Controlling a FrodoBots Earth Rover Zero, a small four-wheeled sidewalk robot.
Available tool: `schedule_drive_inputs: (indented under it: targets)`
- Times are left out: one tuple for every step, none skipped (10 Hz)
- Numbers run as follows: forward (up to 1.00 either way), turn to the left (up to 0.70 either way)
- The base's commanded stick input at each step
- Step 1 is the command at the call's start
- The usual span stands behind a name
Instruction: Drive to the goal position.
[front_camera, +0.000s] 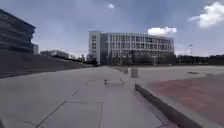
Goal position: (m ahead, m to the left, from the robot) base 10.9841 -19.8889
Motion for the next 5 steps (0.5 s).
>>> schedule_drive_inputs:
  targets:
    - [0.7, 0.0]
    - [0.7, 0.0]
    - [0.7, 0.0]
    - [0.7, 0.0]
    - [0.7, 0.0]
